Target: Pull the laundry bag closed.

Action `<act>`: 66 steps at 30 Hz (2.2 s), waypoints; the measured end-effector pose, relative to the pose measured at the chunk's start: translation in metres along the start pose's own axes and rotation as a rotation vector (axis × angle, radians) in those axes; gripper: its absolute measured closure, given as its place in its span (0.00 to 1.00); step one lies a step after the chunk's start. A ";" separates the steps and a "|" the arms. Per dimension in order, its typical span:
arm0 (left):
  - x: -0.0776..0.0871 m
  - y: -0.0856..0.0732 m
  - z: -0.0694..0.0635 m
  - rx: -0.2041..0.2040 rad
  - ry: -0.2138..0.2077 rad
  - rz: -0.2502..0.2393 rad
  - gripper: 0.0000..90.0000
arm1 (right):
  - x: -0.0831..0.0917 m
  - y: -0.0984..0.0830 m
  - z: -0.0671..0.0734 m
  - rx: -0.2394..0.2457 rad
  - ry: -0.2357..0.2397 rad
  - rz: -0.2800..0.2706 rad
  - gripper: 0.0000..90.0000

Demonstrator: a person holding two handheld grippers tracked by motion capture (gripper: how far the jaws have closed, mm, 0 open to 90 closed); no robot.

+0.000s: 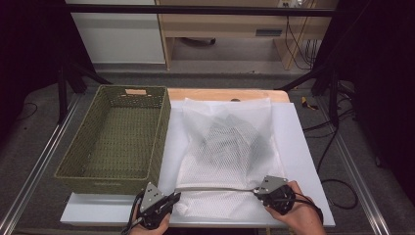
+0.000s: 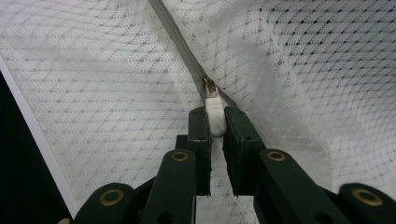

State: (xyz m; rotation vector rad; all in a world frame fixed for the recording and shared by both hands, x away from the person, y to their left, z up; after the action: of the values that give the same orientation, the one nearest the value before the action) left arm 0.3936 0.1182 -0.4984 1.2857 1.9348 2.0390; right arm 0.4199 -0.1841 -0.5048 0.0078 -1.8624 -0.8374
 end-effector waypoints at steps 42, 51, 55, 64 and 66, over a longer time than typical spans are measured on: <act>0.000 0.000 0.001 0.000 -0.001 0.003 0.98 | 0.026 -0.037 -0.024 -0.053 -0.011 0.036 0.91; 0.001 0.000 0.001 -0.001 0.000 0.004 0.98 | 0.034 -0.037 -0.030 -0.016 -0.009 0.090 0.91; 0.000 0.000 0.002 0.004 0.000 0.003 0.98 | 0.038 -0.039 -0.034 -0.008 -0.009 0.110 0.91; 0.000 0.000 0.002 0.002 0.001 0.005 0.98 | 0.043 -0.047 -0.042 -0.010 -0.011 0.136 0.91; 0.000 0.000 0.002 0.003 0.003 0.005 0.98 | 0.043 -0.049 -0.043 -0.011 -0.009 0.139 0.91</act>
State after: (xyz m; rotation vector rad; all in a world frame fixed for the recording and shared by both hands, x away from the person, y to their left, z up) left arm 0.3948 0.1198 -0.4990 1.2901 1.9380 2.0423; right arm 0.4174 -0.2607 -0.4876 -0.1309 -1.8446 -0.7525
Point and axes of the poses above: each handheld gripper's, and its own axes: x roughly backward along the jaws, y roughly out of its top, z roughly to its left, the point moved 7 cm from there along -x, roughly forward along the jaws, and after that the axes turned 1 degree about y, right-handed, at the moved point
